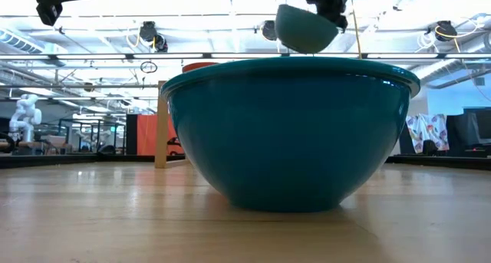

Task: Place and stack bowls onto a shelf
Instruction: Put the green bowl on the shelf

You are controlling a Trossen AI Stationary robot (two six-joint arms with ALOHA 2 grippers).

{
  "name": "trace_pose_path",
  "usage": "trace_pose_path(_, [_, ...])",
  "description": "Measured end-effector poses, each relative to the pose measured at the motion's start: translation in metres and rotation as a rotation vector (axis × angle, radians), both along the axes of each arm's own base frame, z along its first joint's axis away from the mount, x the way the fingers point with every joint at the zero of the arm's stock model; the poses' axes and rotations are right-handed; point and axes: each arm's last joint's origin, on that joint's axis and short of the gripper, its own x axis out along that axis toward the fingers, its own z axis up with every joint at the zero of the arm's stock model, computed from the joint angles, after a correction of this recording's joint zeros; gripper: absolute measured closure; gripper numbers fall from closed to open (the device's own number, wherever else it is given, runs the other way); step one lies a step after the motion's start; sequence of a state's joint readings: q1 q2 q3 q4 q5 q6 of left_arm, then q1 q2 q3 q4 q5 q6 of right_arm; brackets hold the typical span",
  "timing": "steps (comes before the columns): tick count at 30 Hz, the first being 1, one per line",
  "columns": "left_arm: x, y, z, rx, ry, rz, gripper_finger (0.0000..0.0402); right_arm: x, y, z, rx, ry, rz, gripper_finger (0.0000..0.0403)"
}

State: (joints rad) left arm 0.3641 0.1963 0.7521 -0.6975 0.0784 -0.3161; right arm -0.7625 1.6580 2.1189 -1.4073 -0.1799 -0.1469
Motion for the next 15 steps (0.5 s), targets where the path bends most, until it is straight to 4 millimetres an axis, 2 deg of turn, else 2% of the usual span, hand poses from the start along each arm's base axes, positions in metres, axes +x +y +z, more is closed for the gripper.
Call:
trace_pose_path(8, [0.0, 0.0, 0.0, 0.003, 0.003, -0.001, 0.0339, 0.001, -0.037, -0.024, 0.063, 0.094, -0.034, 0.0403])
trace_pose_path(15, [0.0, 0.0, 0.0, -0.001, 0.002, 0.0, 0.0339, 0.009, -0.061, -0.046, 0.095, 0.14, -0.027, 0.0403])
